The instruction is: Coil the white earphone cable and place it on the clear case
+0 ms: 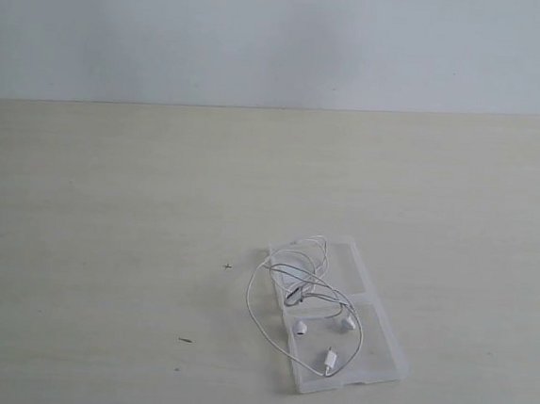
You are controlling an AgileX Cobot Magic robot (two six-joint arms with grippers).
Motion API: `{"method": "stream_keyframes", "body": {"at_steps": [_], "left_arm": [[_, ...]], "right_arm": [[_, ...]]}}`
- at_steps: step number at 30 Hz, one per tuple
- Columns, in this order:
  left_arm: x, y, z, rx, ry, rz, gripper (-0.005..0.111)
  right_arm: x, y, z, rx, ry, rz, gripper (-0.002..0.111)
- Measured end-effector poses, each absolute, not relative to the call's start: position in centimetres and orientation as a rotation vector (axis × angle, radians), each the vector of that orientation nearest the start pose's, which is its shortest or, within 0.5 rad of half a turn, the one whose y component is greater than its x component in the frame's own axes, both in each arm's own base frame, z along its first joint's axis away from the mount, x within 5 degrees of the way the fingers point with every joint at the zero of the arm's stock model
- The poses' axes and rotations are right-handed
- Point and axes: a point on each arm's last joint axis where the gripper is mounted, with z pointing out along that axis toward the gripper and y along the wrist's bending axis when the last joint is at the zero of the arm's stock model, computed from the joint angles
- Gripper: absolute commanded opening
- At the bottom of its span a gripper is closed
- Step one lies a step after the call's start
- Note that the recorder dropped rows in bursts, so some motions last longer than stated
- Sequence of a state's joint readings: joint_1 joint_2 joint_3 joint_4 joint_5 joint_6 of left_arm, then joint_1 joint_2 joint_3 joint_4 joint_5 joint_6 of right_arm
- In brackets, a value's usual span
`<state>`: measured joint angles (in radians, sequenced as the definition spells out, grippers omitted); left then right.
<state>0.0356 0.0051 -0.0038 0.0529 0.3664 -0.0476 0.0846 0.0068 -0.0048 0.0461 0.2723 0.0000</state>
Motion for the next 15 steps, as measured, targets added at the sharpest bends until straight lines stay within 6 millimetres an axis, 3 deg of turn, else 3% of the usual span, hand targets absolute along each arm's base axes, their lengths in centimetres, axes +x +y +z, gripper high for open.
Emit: {"method": "stream_keyframes", "body": {"at_steps": [15], "left_arm": [[5.26, 0.75, 18.12, -0.101, 1.849, 0.106, 0.000]], "right_arm": [[5.49, 0.58, 18.98, -0.044, 1.758, 0.105, 0.067]]}}
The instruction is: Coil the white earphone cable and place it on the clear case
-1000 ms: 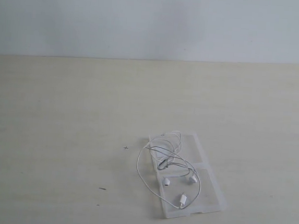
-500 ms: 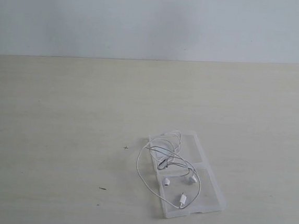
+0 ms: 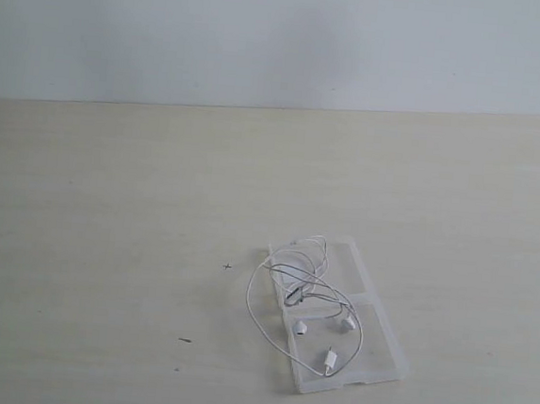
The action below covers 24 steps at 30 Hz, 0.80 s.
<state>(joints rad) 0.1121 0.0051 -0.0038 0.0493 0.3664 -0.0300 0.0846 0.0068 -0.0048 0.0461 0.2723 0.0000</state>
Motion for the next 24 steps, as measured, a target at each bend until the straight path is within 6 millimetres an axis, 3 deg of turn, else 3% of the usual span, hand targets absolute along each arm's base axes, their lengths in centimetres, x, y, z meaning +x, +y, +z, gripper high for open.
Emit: {"method": "stream_keyframes", "body": {"at_steps": [24], "left_arm": [[5.29, 0.56, 18.12, -0.111, 1.848, 0.067, 0.000]], "right_arm": [[5.49, 0.58, 18.98, -0.044, 1.758, 0.105, 0.067]]}}
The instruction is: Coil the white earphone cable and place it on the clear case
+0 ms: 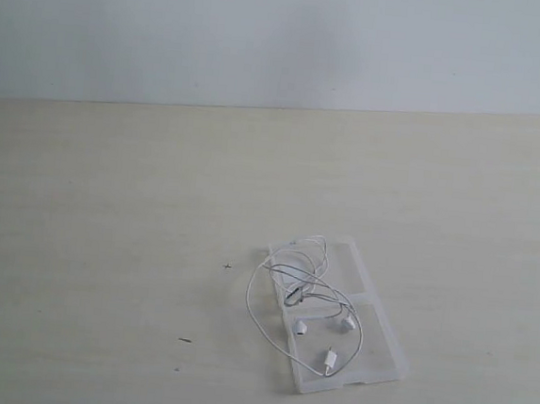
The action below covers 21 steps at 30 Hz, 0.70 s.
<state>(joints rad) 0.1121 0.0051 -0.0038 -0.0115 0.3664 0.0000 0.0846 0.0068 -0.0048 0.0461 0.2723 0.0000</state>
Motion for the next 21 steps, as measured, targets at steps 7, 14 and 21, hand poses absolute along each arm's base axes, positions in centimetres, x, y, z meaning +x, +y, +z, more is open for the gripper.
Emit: {"method": "stream_keyframes", "body": {"at_steps": [7, 14, 21], "left_arm": [[5.28, 0.64, 18.12, -0.125, 1.848, 0.077, 0.000], [5.26, 0.75, 18.12, -0.144, 1.847, 0.092, 0.000], [5.26, 0.75, 18.12, -0.144, 1.847, 0.092, 0.000]], "right_arm": [[5.49, 0.58, 18.98, -0.044, 1.758, 0.105, 0.067], [5.49, 0.58, 18.98, -0.044, 1.758, 0.105, 0.067], [5.49, 0.58, 18.98, -0.044, 1.758, 0.105, 0.067]]}}
